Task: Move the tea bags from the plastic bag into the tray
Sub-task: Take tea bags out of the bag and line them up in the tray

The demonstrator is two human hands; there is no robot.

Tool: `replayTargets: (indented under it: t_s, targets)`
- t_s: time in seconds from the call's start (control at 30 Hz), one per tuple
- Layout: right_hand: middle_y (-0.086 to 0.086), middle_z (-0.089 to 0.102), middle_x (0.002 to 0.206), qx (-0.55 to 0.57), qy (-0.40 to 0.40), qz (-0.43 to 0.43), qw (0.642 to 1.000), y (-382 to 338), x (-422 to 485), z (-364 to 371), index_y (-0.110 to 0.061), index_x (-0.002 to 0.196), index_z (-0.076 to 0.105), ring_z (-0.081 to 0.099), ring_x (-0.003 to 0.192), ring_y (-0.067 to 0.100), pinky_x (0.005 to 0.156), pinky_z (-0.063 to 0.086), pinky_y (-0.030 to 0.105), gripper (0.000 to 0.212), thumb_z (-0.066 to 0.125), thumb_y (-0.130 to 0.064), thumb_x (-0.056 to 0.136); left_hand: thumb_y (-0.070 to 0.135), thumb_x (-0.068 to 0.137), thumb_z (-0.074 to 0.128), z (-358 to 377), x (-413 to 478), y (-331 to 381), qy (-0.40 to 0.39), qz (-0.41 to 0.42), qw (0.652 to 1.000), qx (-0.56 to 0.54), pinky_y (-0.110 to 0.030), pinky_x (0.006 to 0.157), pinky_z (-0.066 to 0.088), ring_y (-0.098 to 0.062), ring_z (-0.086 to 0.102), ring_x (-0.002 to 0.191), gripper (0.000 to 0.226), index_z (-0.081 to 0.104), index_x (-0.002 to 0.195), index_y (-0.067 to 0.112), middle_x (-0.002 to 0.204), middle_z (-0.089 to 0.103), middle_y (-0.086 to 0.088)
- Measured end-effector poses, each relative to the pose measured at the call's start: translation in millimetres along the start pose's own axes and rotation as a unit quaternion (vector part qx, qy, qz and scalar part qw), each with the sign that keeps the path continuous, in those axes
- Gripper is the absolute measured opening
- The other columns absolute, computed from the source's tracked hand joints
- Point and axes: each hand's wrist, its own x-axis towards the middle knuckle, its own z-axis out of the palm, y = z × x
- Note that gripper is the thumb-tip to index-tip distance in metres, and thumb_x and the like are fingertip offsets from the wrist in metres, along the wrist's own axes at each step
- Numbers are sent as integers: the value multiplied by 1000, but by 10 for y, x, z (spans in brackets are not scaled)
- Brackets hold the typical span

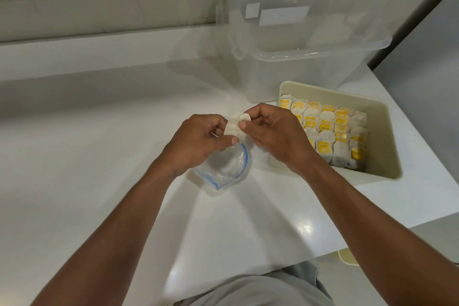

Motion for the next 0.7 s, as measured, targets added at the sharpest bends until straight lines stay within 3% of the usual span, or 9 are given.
replayTargets:
  t_s: [0.13,0.2,0.37,0.47,0.57,0.7]
  targets:
    - [-8,66,66,-22,2,-19,1000,4,-75,-88,-23,91,72,57,59,6,59,49,33,7,74,-28,86,22,81,81,95,41,49,-10,7,1000,-22,-20,63,41,-7,60,66,13,68,80,22,70,67,10]
    - [-15,60,58,-33,6,-22,999,-15,-107,-176,-20,89,72,53,53,1,57,43,25,6,74,-25,87,23,81,81,150,70,102,-29,11,999,-14,-15,57,39,-6,57,63,13,70,83,17,67,64,11]
    - [-7,65,64,-47,-9,-25,999,-92,-115,-613,-24,84,69,59,59,7,61,49,30,5,74,-24,87,30,78,82,340,229,321,-49,56,997,23,-31,63,37,-13,44,60,31,62,75,6,64,52,-3]
    - [1,65,69,-33,-30,-17,999,-91,-108,-868,-23,86,69,59,60,10,58,47,25,7,74,-18,87,41,72,81,490,343,481,-54,68,996,38,-39,67,47,-14,52,65,40,68,85,5,74,63,-9]
    - [4,66,70,-16,-23,-11,1000,-34,-84,-1062,-12,92,69,59,60,12,57,47,25,8,74,-15,86,37,73,84,640,448,586,-45,72,993,76,-35,70,46,-11,55,65,30,73,91,15,83,71,0]
    - [2,69,71,-22,-43,-6,999,74,-44,-1256,-20,87,68,64,63,13,59,50,26,9,77,-16,84,40,72,84,819,567,647,-21,68,985,158,-30,62,39,-12,48,61,34,71,83,10,73,65,-2]
